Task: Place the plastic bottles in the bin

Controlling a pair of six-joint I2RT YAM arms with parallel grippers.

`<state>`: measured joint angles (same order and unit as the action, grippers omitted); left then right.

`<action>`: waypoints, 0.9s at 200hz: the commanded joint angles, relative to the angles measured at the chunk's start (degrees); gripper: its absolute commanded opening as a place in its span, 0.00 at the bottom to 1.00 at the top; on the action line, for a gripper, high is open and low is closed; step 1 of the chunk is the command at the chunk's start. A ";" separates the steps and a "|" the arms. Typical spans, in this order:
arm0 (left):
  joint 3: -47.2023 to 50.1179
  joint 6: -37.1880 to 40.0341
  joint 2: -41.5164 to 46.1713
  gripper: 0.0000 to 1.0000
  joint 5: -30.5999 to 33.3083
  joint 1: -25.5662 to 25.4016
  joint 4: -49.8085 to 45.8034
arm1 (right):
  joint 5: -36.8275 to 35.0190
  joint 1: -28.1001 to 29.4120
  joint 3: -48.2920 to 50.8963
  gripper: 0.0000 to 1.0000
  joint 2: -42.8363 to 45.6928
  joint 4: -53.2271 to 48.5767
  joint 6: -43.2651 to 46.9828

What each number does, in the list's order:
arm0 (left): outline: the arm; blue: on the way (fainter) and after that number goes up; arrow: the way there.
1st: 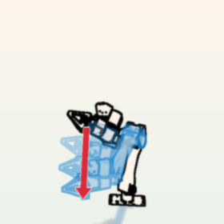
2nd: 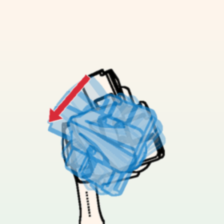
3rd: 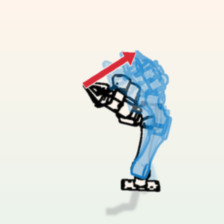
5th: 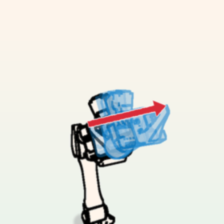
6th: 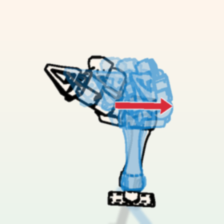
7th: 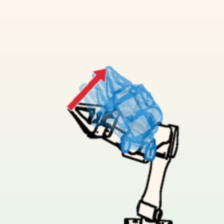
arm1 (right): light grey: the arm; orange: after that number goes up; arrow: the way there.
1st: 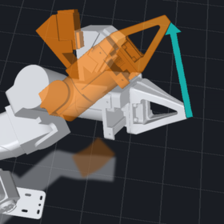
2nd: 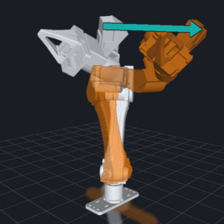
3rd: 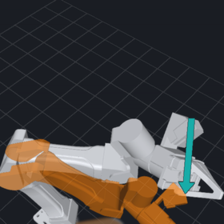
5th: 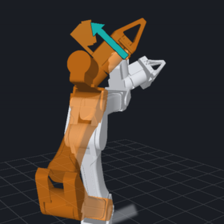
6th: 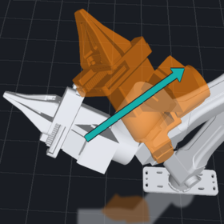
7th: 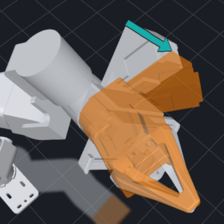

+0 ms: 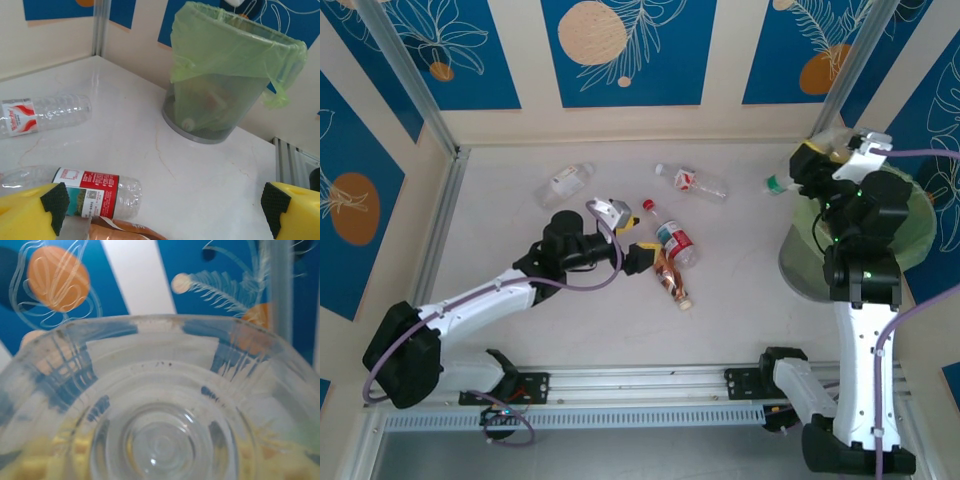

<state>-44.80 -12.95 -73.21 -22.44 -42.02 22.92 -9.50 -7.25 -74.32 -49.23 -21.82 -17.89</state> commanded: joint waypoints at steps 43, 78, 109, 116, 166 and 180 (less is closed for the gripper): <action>-5.93 1.47 -3.94 1.00 -4.29 0.42 -2.74 | -8.66 -9.90 -6.64 0.43 -1.03 0.64 7.37; -5.60 -0.27 -4.16 1.00 1.67 0.48 -1.82 | -12.87 -11.28 -5.33 0.45 -2.35 -0.03 11.25; -5.81 -0.46 -3.92 1.00 7.70 0.44 -3.11 | -18.36 -11.48 -3.53 0.47 -3.67 -2.75 12.78; -5.87 -0.56 -3.91 1.00 8.91 0.41 -3.54 | -19.18 -11.48 -2.58 0.47 -3.72 -2.78 12.88; -6.27 -2.24 -3.99 1.00 13.65 0.38 -4.20 | -29.14 -9.60 1.93 0.47 -5.78 -2.36 17.51; -6.27 -3.02 -4.30 1.00 14.62 0.43 -4.02 | -32.87 -8.61 2.15 0.48 -6.93 -2.84 19.20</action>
<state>-49.34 -13.98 -77.06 -11.18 -42.00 18.81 -32.84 -17.28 -72.58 -55.05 -25.34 -3.40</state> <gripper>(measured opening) 0.995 0.536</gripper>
